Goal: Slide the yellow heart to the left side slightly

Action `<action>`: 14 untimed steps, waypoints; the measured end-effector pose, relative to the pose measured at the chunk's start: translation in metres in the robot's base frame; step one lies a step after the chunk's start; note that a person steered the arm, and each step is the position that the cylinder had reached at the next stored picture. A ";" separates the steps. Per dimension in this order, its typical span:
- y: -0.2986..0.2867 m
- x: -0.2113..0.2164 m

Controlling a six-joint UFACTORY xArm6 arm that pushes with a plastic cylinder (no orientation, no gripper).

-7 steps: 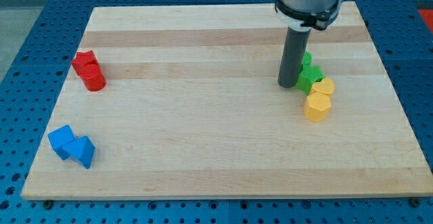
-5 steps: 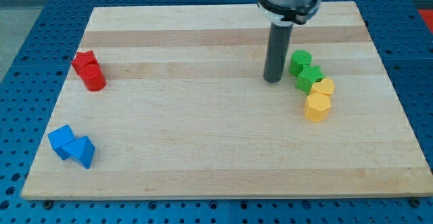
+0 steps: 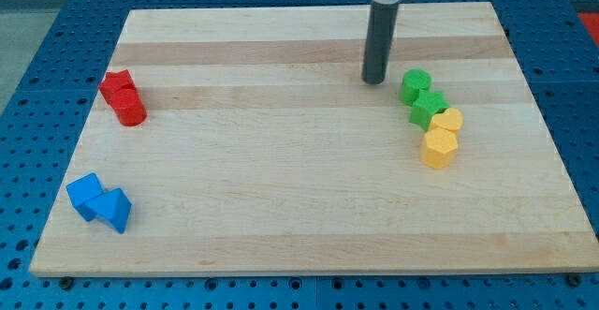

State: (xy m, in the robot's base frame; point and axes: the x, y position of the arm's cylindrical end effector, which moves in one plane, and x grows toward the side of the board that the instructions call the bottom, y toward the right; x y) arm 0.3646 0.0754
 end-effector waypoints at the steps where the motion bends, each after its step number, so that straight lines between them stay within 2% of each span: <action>1: -0.003 0.039; 2: -0.007 0.097; 4: -0.006 0.146; 5: 0.034 0.192; 6: 0.109 0.185; 7: 0.166 0.148; 8: 0.169 0.111; 10: 0.141 0.106; 12: 0.151 0.084; 14: 0.107 0.095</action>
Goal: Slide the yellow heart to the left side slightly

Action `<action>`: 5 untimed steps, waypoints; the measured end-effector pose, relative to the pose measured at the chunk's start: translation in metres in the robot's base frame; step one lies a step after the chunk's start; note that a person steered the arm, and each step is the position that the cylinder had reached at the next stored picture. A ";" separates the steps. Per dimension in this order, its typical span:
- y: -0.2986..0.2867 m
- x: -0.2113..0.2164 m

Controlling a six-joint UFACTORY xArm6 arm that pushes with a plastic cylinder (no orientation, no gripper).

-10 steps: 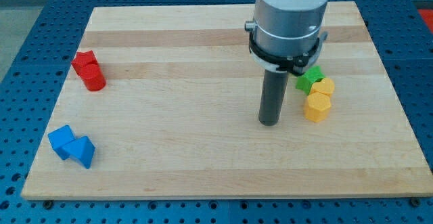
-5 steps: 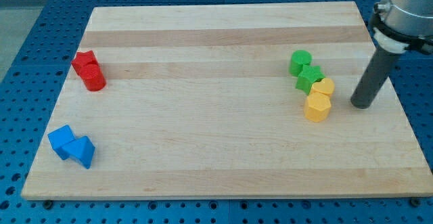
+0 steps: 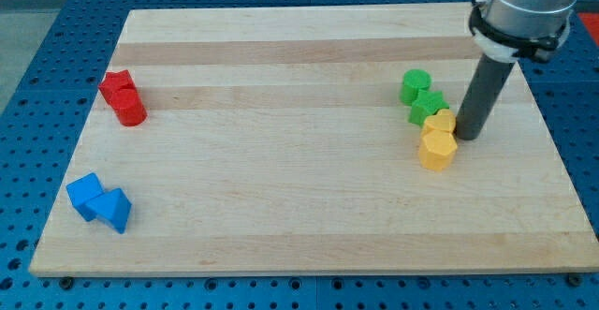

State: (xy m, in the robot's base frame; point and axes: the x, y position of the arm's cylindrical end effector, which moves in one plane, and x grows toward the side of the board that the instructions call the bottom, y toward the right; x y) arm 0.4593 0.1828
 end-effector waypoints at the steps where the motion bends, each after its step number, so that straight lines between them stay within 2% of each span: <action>1: -0.011 0.005; 3: 0.007 0.005; 4: 0.032 0.031; 5: 0.029 0.077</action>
